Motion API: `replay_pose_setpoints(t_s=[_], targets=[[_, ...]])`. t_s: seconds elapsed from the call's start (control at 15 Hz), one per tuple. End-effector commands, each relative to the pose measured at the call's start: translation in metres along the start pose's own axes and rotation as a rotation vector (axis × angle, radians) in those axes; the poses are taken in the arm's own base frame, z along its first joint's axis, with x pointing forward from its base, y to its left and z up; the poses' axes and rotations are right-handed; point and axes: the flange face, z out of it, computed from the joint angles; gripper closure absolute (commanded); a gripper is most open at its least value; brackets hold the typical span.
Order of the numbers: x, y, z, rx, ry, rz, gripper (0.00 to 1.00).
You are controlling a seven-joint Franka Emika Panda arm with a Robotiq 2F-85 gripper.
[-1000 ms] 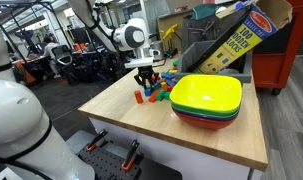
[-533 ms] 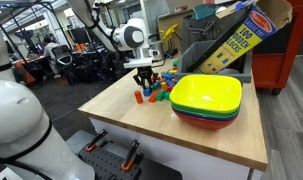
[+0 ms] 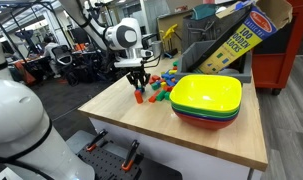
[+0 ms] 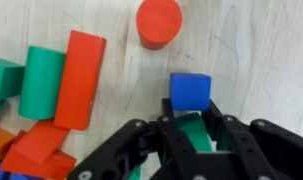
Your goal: Move the blue and green cubes forward, then stack them
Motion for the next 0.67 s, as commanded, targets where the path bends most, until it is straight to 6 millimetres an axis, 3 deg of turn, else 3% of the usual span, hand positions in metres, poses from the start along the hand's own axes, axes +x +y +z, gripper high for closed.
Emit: replay_pose_setpoints(t_s=[0.0,0.6], targets=[[-0.002,-0.023,-0.015,0.041,0.021,0.071,0.91],[0.036,-0.088,-0.027,0.056,0.091,0.053,0.91]])
